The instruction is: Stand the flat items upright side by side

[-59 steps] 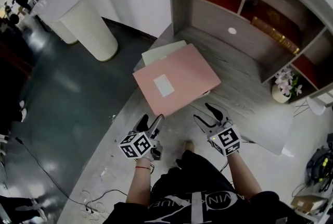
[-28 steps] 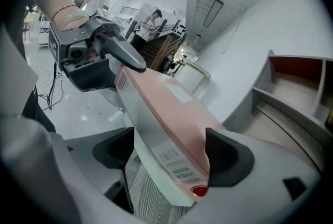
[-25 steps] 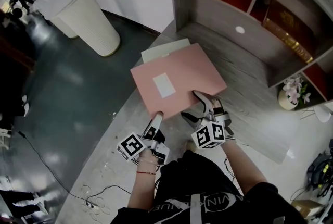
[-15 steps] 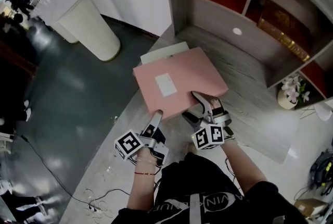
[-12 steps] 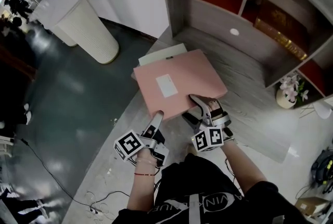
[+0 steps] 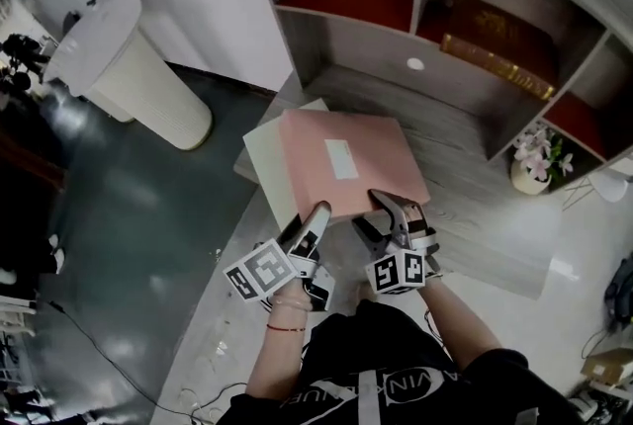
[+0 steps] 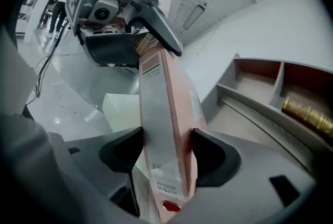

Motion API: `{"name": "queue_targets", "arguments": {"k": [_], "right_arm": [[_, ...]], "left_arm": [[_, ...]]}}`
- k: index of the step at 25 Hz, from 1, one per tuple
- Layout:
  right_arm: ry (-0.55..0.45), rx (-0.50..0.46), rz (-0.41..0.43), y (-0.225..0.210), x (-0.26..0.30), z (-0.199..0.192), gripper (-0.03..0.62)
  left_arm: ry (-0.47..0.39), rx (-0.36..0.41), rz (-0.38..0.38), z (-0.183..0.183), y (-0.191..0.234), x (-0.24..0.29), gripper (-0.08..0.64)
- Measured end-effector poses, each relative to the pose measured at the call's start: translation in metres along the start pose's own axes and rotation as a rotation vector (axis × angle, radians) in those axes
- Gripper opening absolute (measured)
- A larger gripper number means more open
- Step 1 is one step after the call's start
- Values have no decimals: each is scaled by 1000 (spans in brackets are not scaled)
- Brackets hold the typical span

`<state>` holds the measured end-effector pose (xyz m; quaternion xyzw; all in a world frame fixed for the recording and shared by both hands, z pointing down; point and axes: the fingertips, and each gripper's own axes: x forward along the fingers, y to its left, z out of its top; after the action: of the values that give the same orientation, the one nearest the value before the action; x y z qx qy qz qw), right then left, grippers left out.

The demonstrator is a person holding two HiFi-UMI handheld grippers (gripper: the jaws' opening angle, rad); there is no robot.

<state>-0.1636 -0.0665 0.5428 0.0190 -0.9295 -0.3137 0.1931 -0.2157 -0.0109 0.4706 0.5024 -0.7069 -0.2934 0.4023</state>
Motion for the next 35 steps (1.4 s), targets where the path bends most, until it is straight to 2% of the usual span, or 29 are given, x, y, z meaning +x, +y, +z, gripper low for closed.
{"name": "queue_targets", "arguments": {"k": [4,9,20,25,35], "right_arm": [[31,62,-72,-22,-14,-16,304],[69,158,-169,-49,-32,-34,302],[144,314,-325,-91,-67,-70,298],[158,397,-398,-108,-75,-79,296],[206,502,-532,-147,-80,-104,296]], "left_arm": [[57,47,-28,-8,-24,26,299],[121,151,-62,-19,-58,55,299],[203,314,-182,-44,-118,104,305],[238,400,-271,-51,-142,123,308],[307,539,-425,-59,-178,165,316]]}}
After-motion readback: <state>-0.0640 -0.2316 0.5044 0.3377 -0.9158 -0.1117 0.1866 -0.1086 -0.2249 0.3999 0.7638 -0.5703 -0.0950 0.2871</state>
